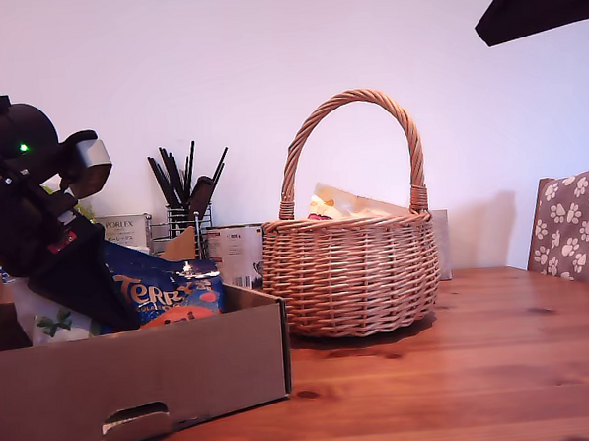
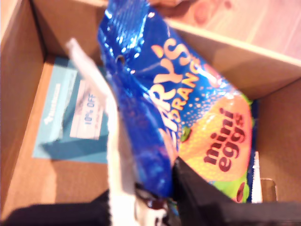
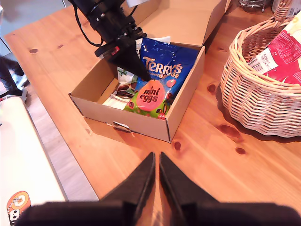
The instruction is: Move the bags of Easter eggs from the cardboard box on the left into the woven basket on the right side.
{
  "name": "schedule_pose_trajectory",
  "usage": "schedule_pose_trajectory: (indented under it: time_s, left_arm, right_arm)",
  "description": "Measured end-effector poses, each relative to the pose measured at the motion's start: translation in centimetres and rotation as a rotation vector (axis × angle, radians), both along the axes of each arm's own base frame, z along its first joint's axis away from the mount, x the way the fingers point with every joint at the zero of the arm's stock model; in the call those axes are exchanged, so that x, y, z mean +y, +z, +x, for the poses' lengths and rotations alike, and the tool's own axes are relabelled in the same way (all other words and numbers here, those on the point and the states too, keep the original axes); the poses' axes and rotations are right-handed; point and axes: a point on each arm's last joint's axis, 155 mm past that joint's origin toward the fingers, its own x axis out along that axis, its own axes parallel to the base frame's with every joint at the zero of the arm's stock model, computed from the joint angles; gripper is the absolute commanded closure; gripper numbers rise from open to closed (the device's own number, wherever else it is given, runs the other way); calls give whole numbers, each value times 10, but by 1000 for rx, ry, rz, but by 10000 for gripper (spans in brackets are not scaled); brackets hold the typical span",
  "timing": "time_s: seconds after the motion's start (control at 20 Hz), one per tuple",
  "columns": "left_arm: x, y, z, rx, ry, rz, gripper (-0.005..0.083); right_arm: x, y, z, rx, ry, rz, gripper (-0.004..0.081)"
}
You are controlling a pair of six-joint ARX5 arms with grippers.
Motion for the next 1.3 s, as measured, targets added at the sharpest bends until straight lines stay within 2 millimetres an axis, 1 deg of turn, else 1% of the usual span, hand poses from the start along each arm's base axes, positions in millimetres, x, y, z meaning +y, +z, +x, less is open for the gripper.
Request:
schedule_pose_trajectory:
  time_s: [0.1, 0.25, 0.4, 0.55, 0.65, 0.8, 0.95, 1.15, 1.3]
  left_arm:
    - [1, 4, 1, 10, 5, 6, 797]
    - [-1, 24, 13, -7, 3, -3, 797]
    - [-4, 52, 22, -49, 1, -20, 797]
    - [-7, 89, 25, -113, -7, -49, 797]
    - [-13, 111, 29, -144, -6, -94, 797]
    - [-25, 133, 31, -128, 1, -196, 797]
    - [-39, 148, 40, -152, 23, -257, 797]
    - [-73, 175, 57, -261, 51, -319, 797]
    - [-93, 195, 74, -367, 109, -342, 797]
  right_arm:
    - [-1, 0, 1, -2, -7, -4, 783]
    - [-2, -1, 3, -5, -17, -9, 783]
    - [-2, -1, 3, -5, -18, -10, 783]
    - [-2, -1, 3, -5, -18, -10, 783]
    - [-2, -1, 3, -5, -18, -10, 783]
    - [-2, -1, 3, -5, -18, -10, 783]
    - [-2, -1, 3, -5, -18, -10, 783]
    - [-2, -1, 3, -5, -18, -10, 783]
    - [-2, -1, 3, -5, -18, -10, 783]
